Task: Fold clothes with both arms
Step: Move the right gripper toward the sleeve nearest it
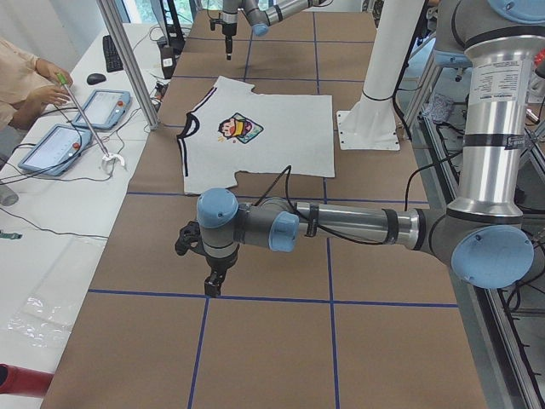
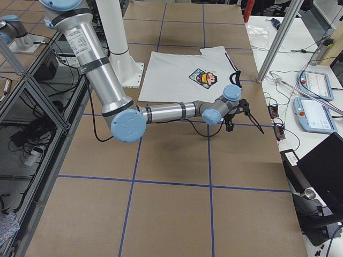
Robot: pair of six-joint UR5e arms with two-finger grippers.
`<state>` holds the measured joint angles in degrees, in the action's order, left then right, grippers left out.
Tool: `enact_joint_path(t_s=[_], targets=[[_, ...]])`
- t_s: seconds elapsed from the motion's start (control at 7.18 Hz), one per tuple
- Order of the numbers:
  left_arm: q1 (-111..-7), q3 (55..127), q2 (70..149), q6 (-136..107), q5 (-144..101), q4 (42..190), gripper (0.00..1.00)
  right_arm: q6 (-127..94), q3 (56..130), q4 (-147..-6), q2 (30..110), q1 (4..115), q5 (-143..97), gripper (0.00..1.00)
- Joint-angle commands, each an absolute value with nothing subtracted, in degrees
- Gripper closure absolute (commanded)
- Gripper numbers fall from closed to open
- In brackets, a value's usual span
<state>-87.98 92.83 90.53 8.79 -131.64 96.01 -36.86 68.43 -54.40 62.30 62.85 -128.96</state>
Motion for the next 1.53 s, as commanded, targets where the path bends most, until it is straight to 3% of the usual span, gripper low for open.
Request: enact_joint_path(t_s=[0.0, 0.28, 0.98, 1.39], targets=[[-87.98, 92.9, 90.53, 8.79, -131.57, 95.98, 0.0, -44.43, 65.24, -49.7, 60.12, 61.0, -124.54, 0.0], [-87.98, 92.9, 90.53, 8.79, -131.57, 95.98, 0.0, -61.21, 57.77, -36.25, 58.28, 57.59, -117.39, 0.0], [-87.98, 92.99, 90.7, 8.79, -131.57, 95.98, 0.0, -63.63, 57.39, -36.47, 57.04, 54.14, -113.03, 0.03], [-87.98, 92.99, 90.62, 8.79, -131.57, 95.98, 0.0, -63.63, 56.96, -36.56, 57.04, 54.14, -113.03, 0.73]])
